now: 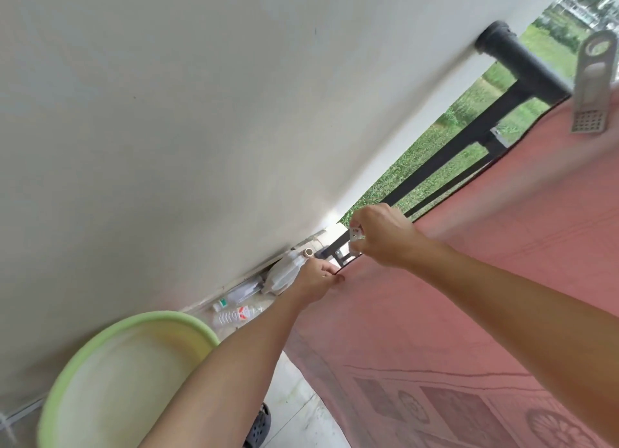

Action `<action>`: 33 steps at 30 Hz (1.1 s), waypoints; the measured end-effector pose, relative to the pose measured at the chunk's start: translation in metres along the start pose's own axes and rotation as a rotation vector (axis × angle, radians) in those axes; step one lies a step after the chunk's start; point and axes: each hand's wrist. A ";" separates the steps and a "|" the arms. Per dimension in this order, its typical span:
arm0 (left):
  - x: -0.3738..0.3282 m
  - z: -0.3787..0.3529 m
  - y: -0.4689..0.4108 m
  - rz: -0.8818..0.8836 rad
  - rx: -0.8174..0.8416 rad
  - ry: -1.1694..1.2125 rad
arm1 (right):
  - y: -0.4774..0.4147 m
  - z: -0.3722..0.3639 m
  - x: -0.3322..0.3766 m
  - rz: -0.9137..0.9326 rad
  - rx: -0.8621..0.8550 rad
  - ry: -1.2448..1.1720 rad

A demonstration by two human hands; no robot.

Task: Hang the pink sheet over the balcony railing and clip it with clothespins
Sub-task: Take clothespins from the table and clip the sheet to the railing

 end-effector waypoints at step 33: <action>0.001 0.044 0.033 0.097 -0.112 -0.214 | -0.023 -0.038 -0.002 -0.031 0.240 0.090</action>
Point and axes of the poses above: each hand's wrist, its own y-axis away from the middle knuckle, its own z-axis out of the back of the hand, x = y × z, and after that the axes turned 5 degrees about x, right-handed
